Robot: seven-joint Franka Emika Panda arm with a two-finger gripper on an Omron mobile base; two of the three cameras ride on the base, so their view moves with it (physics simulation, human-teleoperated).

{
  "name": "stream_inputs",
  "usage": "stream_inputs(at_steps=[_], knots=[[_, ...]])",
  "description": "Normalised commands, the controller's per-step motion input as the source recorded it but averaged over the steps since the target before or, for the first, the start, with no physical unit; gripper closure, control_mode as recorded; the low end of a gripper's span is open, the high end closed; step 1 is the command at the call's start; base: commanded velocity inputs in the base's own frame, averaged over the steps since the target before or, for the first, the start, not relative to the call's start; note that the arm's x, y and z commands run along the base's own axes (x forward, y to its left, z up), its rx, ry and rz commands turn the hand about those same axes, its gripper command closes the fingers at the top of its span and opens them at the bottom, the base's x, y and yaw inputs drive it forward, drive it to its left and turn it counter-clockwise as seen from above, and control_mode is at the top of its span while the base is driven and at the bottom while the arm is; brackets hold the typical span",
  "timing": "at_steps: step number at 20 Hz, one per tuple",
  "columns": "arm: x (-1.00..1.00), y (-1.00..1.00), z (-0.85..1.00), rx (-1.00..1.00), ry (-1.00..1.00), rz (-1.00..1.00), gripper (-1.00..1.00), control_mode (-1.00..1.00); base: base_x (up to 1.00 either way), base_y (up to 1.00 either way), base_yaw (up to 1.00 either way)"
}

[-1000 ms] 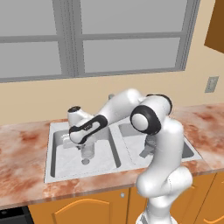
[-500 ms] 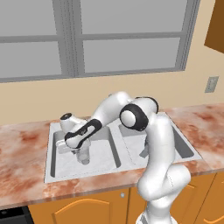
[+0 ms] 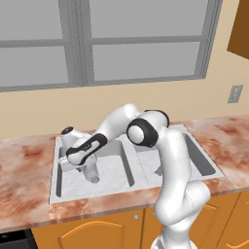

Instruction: Move any existing items from the left basin to the right basin for drying. Then move the glass cup from the counter to the left basin of the sink for washing.

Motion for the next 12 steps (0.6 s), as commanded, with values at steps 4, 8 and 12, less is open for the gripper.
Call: stream_inputs(at_steps=[4, 8, 12], knots=[[-0.11, -0.21, 0.07, 0.02, -0.02, 0.00, -1.00, -1.00, 0.00, 0.00, 0.00], [-0.11, -0.23, 0.31, 0.01, -0.04, 0.00, -1.00, -1.00, 0.00, 0.00, 0.00], [0.00, -0.02, 0.48, 0.00, -0.02, 0.00, -1.00, -1.00, 0.00, 0.00, 0.00]])
